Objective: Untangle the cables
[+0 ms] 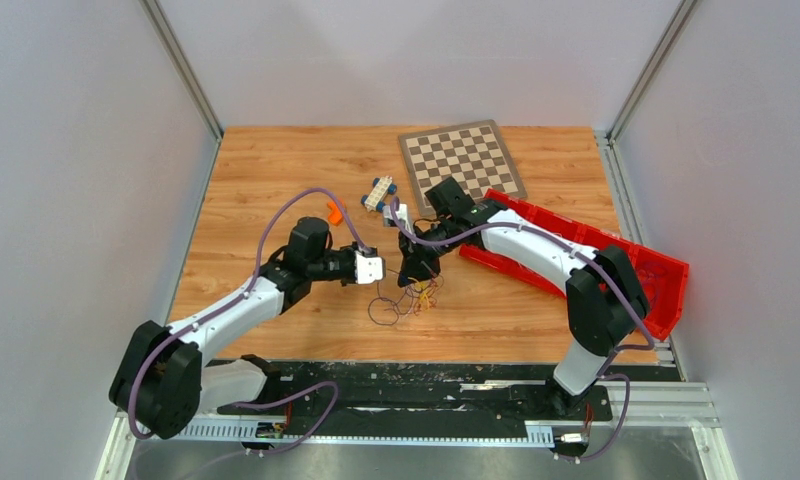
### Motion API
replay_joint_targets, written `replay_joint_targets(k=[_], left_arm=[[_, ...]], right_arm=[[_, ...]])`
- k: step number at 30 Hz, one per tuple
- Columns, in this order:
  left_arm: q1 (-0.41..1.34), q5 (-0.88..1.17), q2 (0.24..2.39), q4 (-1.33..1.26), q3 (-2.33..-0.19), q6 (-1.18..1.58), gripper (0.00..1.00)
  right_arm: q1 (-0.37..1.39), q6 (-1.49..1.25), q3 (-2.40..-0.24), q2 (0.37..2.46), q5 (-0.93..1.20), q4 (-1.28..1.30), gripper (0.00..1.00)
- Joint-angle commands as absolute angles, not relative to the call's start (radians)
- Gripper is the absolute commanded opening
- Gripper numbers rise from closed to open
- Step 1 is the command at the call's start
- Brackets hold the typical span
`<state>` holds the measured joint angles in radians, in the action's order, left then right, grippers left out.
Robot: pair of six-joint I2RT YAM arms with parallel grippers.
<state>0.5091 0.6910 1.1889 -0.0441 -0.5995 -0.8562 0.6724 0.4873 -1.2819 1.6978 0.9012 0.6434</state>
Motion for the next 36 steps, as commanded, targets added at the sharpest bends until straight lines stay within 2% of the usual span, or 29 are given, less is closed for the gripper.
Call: replay_joint_targets(k=[1, 7, 15, 21, 27, 31, 33, 34, 35, 36], left_arm=[[0.520, 0.645, 1.103, -0.026, -0.672, -0.774, 0.00], [0.392, 0.563, 0.979, 0.097, -0.719, -0.656, 0.00], [0.232, 0.548, 0.828, 0.208, -0.818, -0.567, 0.00], [0.114, 0.582, 0.826, 0.324, -0.907, -0.508, 0.00], [-0.058, 0.635, 0.953, 0.666, -0.942, -0.571, 0.00], [-0.110, 0.510, 1.060, 0.742, -0.841, -0.570, 0.02], [-0.129, 0.507, 1.122, 0.768, -0.816, -0.579, 0.29], [-0.131, 0.510, 1.140, 0.778, -0.813, -0.584, 0.57], [-0.133, 0.518, 1.171, 0.797, -0.816, -0.586, 0.73], [-0.133, 0.524, 1.184, 0.804, -0.819, -0.586, 0.93]], right_arm=[[0.622, 0.475, -1.296, 1.734, 0.907, 0.622, 0.08], [0.569, 0.495, -1.238, 1.807, 0.756, 0.598, 0.12], [0.529, 0.478, -1.245, 1.920, 0.680, 0.594, 0.14], [0.529, 0.442, -1.286, 1.900, 0.748, 0.608, 0.36], [0.529, 0.429, -1.356, 1.827, 0.776, 0.653, 0.62], [0.529, 0.416, -1.378, 1.800, 0.793, 0.659, 0.72], [0.530, 0.411, -1.391, 1.799, 0.789, 0.666, 0.74], [0.529, 0.411, -1.395, 1.799, 0.787, 0.670, 0.74], [0.529, 0.412, -1.397, 1.801, 0.784, 0.674, 0.75], [0.529, 0.415, -1.398, 1.799, 0.782, 0.677, 0.75]])
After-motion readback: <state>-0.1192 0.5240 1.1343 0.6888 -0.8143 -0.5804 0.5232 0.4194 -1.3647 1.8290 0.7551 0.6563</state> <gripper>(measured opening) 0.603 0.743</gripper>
